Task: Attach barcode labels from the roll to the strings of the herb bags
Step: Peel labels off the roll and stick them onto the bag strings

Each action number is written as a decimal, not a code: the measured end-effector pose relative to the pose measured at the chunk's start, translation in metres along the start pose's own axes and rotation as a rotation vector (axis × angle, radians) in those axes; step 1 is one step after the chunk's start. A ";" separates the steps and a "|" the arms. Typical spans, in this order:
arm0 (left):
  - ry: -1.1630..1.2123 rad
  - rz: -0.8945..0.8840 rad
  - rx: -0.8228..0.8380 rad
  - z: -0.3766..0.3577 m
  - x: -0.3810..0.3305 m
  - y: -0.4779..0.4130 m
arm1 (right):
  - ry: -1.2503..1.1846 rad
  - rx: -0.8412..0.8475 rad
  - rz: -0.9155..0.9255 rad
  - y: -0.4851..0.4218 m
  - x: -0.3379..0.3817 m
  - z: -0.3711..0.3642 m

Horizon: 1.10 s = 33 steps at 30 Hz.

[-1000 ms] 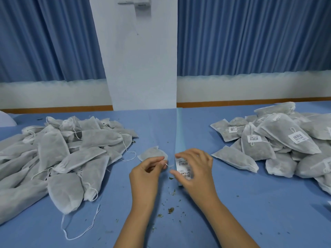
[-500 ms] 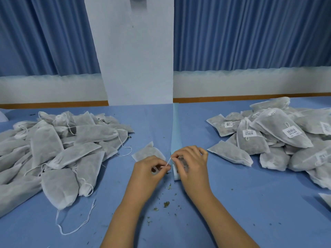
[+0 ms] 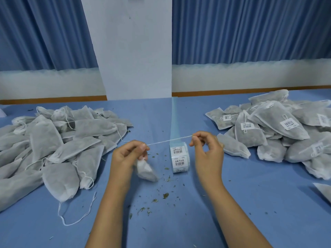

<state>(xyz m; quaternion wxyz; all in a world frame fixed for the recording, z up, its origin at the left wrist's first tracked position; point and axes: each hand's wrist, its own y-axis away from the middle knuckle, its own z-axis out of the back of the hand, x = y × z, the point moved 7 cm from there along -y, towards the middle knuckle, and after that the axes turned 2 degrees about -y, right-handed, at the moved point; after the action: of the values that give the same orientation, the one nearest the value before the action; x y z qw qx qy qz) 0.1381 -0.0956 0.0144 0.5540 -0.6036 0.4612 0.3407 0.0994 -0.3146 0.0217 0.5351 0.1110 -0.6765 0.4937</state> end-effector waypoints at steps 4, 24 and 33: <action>0.283 0.096 -0.085 -0.001 0.001 0.001 | 0.328 0.194 0.165 0.003 0.003 -0.018; -0.399 -0.148 0.212 -0.049 -0.009 0.016 | 0.146 0.181 0.077 0.012 0.012 -0.012; -0.309 -0.050 -0.122 -0.026 -0.008 0.016 | 0.247 0.374 0.213 0.021 0.022 -0.030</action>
<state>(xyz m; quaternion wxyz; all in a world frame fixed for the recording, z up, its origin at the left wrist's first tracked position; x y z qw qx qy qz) 0.1175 -0.1194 0.0203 0.5888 -0.5880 0.3339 0.4429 0.0949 -0.2726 0.0266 0.5289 0.0748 -0.5107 0.6736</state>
